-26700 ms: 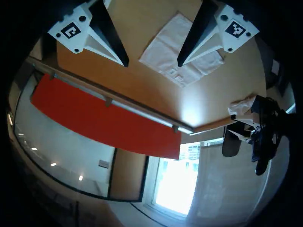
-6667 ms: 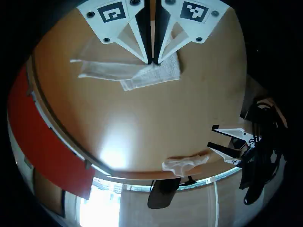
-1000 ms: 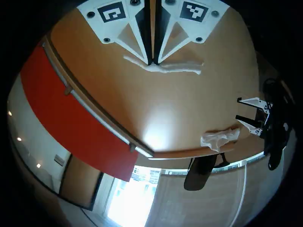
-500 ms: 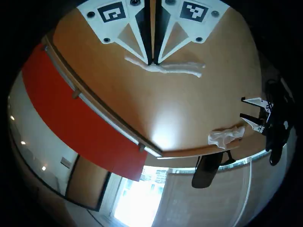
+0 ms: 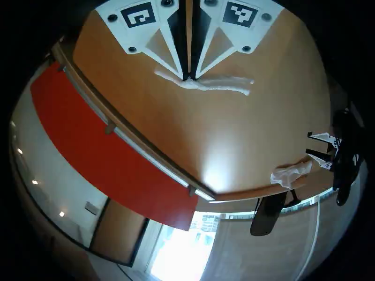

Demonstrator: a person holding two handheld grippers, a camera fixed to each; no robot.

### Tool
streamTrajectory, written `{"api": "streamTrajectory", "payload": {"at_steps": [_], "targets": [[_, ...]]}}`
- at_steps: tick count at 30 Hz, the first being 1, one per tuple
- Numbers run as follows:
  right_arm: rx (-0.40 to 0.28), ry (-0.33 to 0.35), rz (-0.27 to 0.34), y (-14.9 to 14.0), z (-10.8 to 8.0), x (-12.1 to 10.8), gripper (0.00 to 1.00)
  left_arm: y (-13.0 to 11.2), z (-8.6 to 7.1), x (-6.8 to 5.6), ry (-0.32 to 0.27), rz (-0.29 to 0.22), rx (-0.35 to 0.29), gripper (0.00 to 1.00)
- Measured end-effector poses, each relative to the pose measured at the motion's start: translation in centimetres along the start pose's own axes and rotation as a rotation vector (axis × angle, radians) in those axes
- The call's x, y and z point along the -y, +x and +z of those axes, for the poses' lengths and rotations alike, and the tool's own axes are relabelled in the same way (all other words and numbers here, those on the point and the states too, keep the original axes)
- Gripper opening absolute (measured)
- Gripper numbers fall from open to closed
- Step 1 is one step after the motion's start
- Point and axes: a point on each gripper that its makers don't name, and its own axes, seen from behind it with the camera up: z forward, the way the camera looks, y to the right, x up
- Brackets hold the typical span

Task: Fold towel

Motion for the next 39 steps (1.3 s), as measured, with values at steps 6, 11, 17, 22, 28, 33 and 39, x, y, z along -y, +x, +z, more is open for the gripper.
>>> {"api": "streamTrajectory", "payload": {"at_steps": [6,11,17,22,28,33,39], "targets": [[0.022,-0.031,0.029,-1.9,-1.2,-2.7,0.03,0.1,0.2,-0.2,-0.002,0.002,0.007,0.94],[0.041,-0.056,0.052,-3.5,-2.1,-5.1,0.03,0.2,0.4,-0.4,-0.002,0.011,0.012,0.94],[0.070,-0.088,0.062,-5.3,-3.1,-7.8,0.03,0.3,0.6,-0.5,0.002,0.011,0.018,0.94],[0.087,-0.113,0.070,-6.4,-3.8,-9.7,0.03,0.4,0.7,-0.3,0.010,0.011,0.020,0.94],[0.104,-0.138,0.085,-7.7,-4.5,-11.7,0.03,0.3,0.8,-0.4,0.013,0.009,0.025,0.94],[0.120,-0.155,0.089,-8.6,-5.0,-13.1,0.03,0.2,0.9,-0.5,0.012,0.015,0.030,0.94],[0.133,-0.182,0.095,-9.3,-5.5,-14.8,0.03,0.3,1.0,-0.7,0.010,0.022,0.035,0.94]]}}
